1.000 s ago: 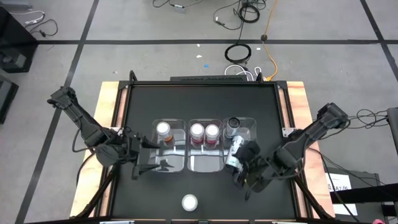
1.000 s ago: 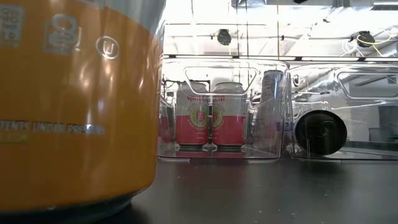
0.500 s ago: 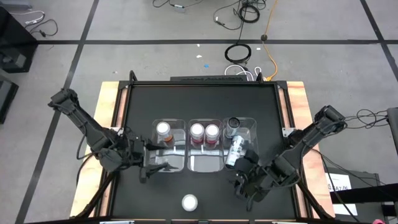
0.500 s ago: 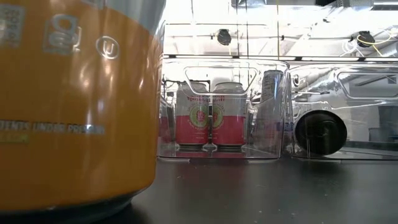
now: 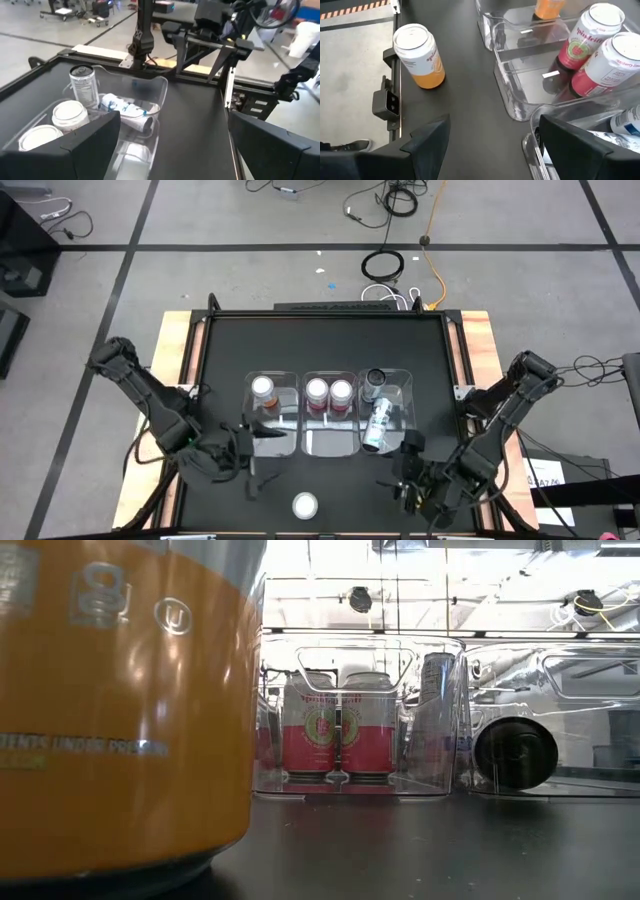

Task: Sort soda cans
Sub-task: Put the orange soda can into the left transparent bin

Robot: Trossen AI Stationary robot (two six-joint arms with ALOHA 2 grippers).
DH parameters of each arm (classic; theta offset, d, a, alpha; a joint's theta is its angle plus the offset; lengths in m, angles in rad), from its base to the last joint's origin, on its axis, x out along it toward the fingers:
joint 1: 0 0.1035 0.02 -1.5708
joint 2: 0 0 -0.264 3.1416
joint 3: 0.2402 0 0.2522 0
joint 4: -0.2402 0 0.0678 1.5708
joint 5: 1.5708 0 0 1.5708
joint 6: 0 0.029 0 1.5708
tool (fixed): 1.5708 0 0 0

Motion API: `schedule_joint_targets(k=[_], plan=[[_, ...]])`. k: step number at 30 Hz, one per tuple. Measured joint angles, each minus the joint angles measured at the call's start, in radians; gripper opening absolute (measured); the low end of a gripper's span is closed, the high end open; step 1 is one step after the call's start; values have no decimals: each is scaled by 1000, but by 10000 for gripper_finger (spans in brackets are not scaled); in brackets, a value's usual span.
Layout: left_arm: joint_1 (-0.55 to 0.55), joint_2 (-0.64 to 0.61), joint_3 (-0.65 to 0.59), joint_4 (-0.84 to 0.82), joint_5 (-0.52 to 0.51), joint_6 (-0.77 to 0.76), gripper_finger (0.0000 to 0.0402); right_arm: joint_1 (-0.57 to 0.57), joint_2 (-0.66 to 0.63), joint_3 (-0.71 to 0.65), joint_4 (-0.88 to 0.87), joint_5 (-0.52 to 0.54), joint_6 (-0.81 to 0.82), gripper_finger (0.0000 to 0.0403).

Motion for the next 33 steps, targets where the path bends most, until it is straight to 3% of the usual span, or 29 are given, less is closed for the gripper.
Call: schedule_joint_targets(k=[14,19,26,33], plan=[[5,313,411,-320,110,-124,380,92,0,0,-39,21,5,298],[29,416,528,-541,235,-294,380,114,0,0,-54,20,15,298],[63,559,599,-555,479,-348,380,139,-1,0,-66,19,15,298],[82,664,647,-627,604,-405,380,162,-1,0,-66,18,15,298]])
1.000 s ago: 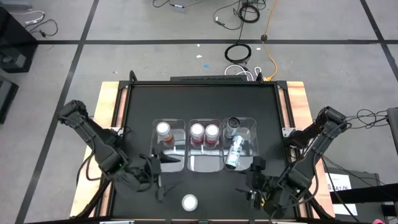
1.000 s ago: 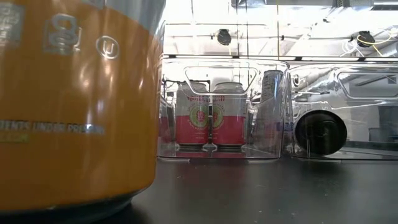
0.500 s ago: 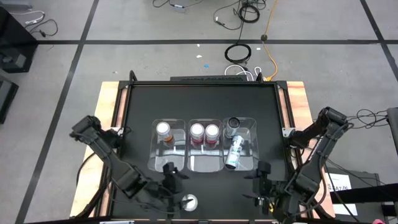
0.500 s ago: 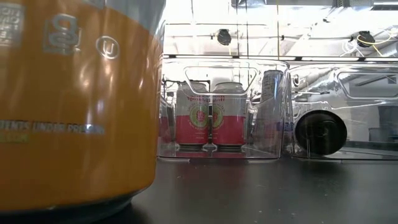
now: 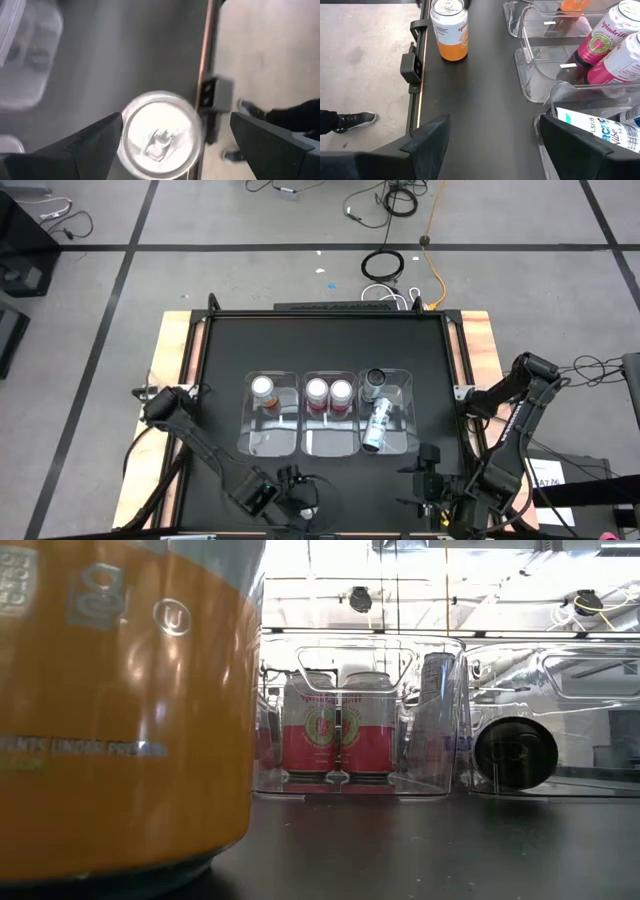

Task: Sort soda cans
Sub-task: Put the orange soda can into the left transparent bin

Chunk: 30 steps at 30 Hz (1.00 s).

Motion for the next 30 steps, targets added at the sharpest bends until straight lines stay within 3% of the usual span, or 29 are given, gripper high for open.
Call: schedule_joint_targets(k=[6,30], plan=[[15,61,2,-63,81,-19,380,8,0,0,0,0,0,298],[47,73,1,6,72,-62,380,11,0,0,-7,-1,-2,298]])
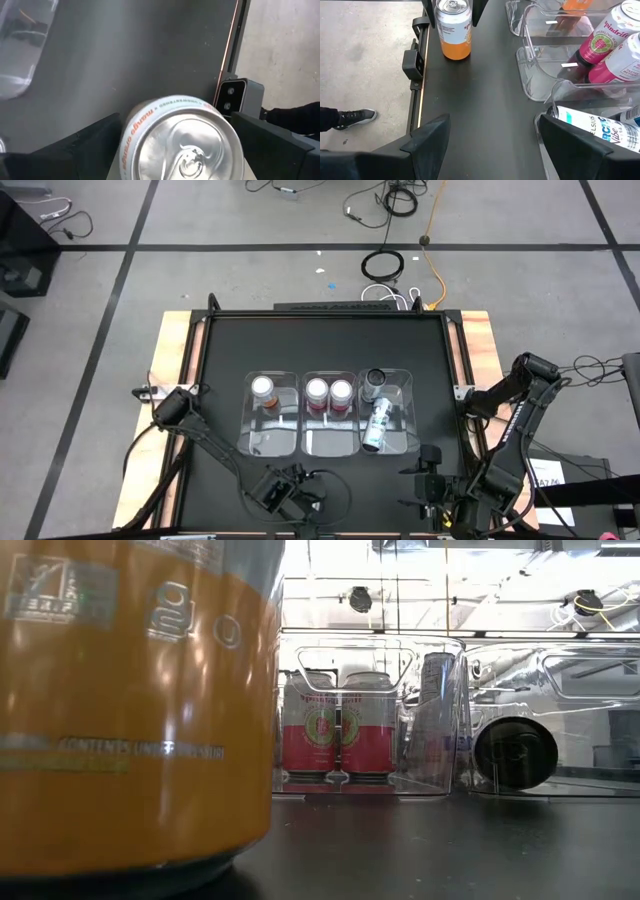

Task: Sort soda cans
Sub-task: Put the orange soda can into the left transparent bin

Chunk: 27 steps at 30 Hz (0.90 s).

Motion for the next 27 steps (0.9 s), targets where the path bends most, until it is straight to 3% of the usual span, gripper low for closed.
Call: schedule_joint_targets(k=[9,17,27], plan=[[-20,0,-1,-56,14,-12,373,0,0,0,0,0,0,298],[-13,-1,-1,-69,5,-12,309,0,0,0,0,0,1,298],[-12,-1,-1,-72,-6,-12,316,0,0,0,0,0,-3,298]])
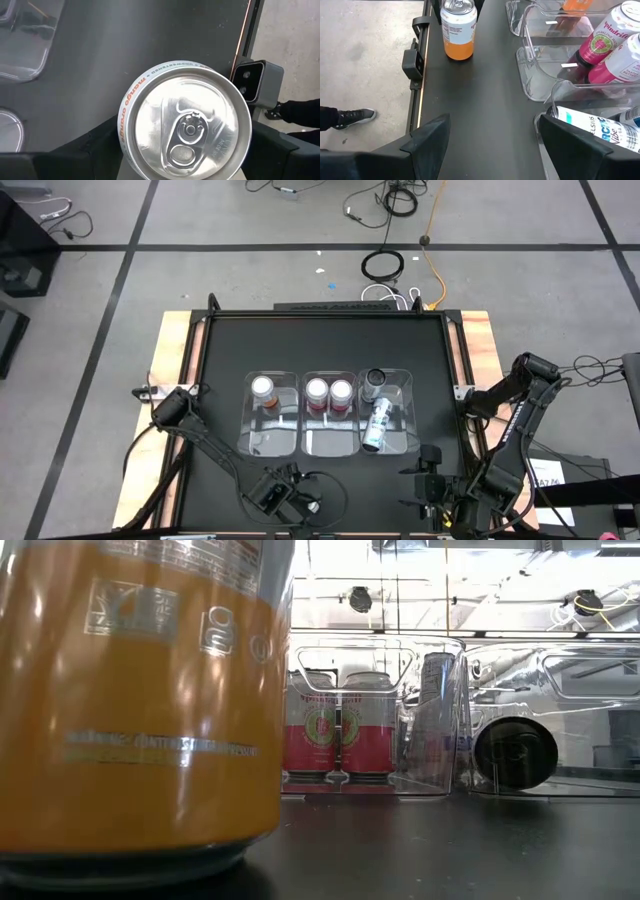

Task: Sort soda cans
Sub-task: Put the orange soda can into the left transparent bin

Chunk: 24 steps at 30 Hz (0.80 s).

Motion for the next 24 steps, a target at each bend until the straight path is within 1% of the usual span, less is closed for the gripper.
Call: schedule_joint_targets(k=[4,9,15,24], plan=[[0,0,1,0,0,-5,316,0,0,0,-2,0,-3,298],[3,0,33,-22,-1,-25,317,0,0,0,-10,0,-6,298],[7,0,114,-118,-8,-26,318,0,0,0,-17,0,-6,298],[15,0,271,-254,-20,-22,318,0,0,0,-17,1,-6,298]])
